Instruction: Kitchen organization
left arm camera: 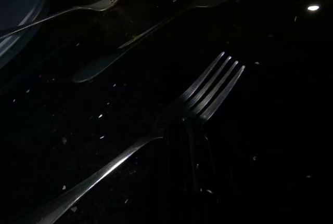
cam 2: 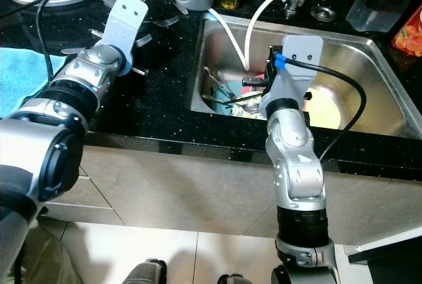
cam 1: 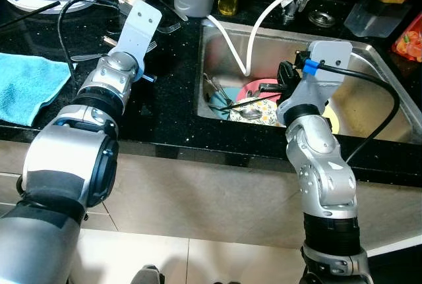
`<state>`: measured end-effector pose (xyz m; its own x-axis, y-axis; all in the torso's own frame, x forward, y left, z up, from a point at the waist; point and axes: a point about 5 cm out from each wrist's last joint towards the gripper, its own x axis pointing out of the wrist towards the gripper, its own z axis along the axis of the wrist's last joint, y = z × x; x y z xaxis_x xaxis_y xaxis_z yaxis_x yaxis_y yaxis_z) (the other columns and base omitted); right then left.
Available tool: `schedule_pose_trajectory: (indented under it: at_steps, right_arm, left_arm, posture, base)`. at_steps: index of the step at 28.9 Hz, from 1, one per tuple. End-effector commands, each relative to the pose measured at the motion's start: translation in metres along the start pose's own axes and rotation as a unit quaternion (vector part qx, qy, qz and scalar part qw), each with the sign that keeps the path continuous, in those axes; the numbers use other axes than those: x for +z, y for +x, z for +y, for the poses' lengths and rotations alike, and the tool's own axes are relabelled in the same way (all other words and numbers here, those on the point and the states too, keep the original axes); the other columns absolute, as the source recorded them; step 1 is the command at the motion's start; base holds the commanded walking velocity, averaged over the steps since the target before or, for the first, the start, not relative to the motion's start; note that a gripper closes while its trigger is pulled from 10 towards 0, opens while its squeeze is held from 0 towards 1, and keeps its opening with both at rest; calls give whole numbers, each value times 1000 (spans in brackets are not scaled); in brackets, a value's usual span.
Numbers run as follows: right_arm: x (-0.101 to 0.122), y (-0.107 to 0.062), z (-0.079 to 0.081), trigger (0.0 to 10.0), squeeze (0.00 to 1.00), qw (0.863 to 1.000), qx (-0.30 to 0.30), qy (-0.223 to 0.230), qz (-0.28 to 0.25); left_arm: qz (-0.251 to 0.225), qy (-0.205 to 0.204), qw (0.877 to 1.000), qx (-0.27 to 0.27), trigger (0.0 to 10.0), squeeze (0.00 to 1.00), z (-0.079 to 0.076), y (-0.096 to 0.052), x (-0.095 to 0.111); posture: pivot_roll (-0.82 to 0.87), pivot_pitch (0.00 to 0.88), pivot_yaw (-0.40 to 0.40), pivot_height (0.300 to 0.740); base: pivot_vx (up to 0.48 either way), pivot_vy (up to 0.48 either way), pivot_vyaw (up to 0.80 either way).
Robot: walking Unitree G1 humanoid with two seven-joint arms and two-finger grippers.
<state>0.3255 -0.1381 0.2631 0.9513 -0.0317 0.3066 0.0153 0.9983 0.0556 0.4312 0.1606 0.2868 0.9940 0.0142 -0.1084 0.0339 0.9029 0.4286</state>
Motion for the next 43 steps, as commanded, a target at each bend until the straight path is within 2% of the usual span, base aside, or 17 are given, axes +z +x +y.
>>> schedule_pose_trajectory:
  at_steps: [1, 2, 4, 7, 8, 10, 11, 13, 14, 16, 17, 19, 25, 28, 36, 37, 43]
  right_arm:
    - [3, 3, -1, 10000, 0, 1000, 0, 3, -11]
    - [3, 4, -1, 10000, 0, 1000, 0, 3, -13]
    - [3, 5, -1, 10000, 0, 1000, 0, 2, -15]
    - [4, 6, 0, 10000, 0, 1000, 4, 3, -20]
    - [4, 6, 0, 10000, 0, 1000, 4, 3, -20]
    - [5, 8, 3, 10000, 0, 1000, 10, 4, -23]
    - [5, 8, 3, 10000, 0, 1000, 10, 4, -23]
    - [7, 11, 5, 10000, 0, 999, 19, 4, -27]
    - [7, 11, 5, 10000, 0, 999, 19, 4, -27]
    - [9, 13, 5, 10000, 0, 999, 25, 2, -30]
    - [9, 13, 5, 10000, 0, 999, 25, 2, -30]
    - [10, 13, 3, 10000, 0, 999, 27, -1, -32]
    - [10, 13, -2, 10000, 0, 999, 20, -4, -33]
    - [9, 11, -4, 10000, 0, 999, 15, -4, -30]
    - [6, 8, -8, 10000, 0, 1000, 5, -6, -28]
    - [4, 6, -11, 10000, 0, 1000, -4, -7, -28]
    - [2, 2, -15, 10000, 0, 999, -21, -4, -32]
  left_arm:
    - [8, -9, 1000, 13, 8980, 0, 4, 0, -2]
    - [-15, -6, 1000, 20, 10000, 0, 3, -1, 9]
    - [-72, 20, 997, 33, 10000, 0, -2, -3, 37]
    - [-157, -8, 987, 37, 10000, 0, -9, -11, 78]
    - [-157, -8, 987, 37, 10000, 0, -9, -11, 78]
    - [-205, -31, 976, 69, 10000, 0, -11, -17, 97]
    - [-205, -31, 976, 69, 10000, 0, -11, -17, 97]
    - [-234, -49, 967, 89, 10000, 0, -16, -21, 103]
    - [-234, -49, 967, 89, 10000, 0, -16, -21, 103]
    - [-265, -89, 957, 81, 10000, 0, -28, -25, 102]
    - [-265, -89, 957, 81, 10000, 0, -28, -25, 102]
    - [-306, -116, 942, 75, 10000, 0, -42, -34, 95]
    - [-355, -111, 926, 65, 10000, 0, -50, -54, 85]
    - [-363, -101, 924, 71, 10000, 0, -43, -60, 77]
    - [-384, -78, 918, 65, 10000, 0, -39, -71, 71]
    - [-381, -74, 919, 66, 10000, 0, -35, -75, 71]
    - [-356, -77, 929, 62, 10000, 0, -30, -78, 72]
  posture:
    - [271, 72, -89, 740]
    - [278, 62, -90, 740]
    - [284, 49, -94, 740]
    - [299, 31, -101, 740]
    - [299, 31, -101, 740]
    - [310, 26, -108, 740]
    - [310, 26, -108, 740]
    - [306, 27, -120, 740]
    - [306, 27, -120, 740]
    - [306, 34, -126, 740]
    - [306, 34, -126, 740]
    - [302, 36, -129, 740]
    - [294, 47, -129, 740]
    - [287, 47, -127, 740]
    - [282, 46, -104, 740]
    - [288, 37, -71, 740]
    - [304, 22, -23, 740]
  base:
    - [0, 0, 0]
    - [0, 0, 0]
    - [0, 0, 0]
    - [0, 0, 0]
    - [0, 0, 0]
    - [0, 0, 0]
    - [0, 0, 0]
    - [0, 0, 0]
    - [0, 0, 0]
    - [0, 0, 0]
    - [0, 0, 0]
    - [0, 0, 0]
    - [0, 0, 0]
    - [0, 0, 0]
    - [0, 0, 0]
    - [0, 0, 0]
    - [0, 0, 0]
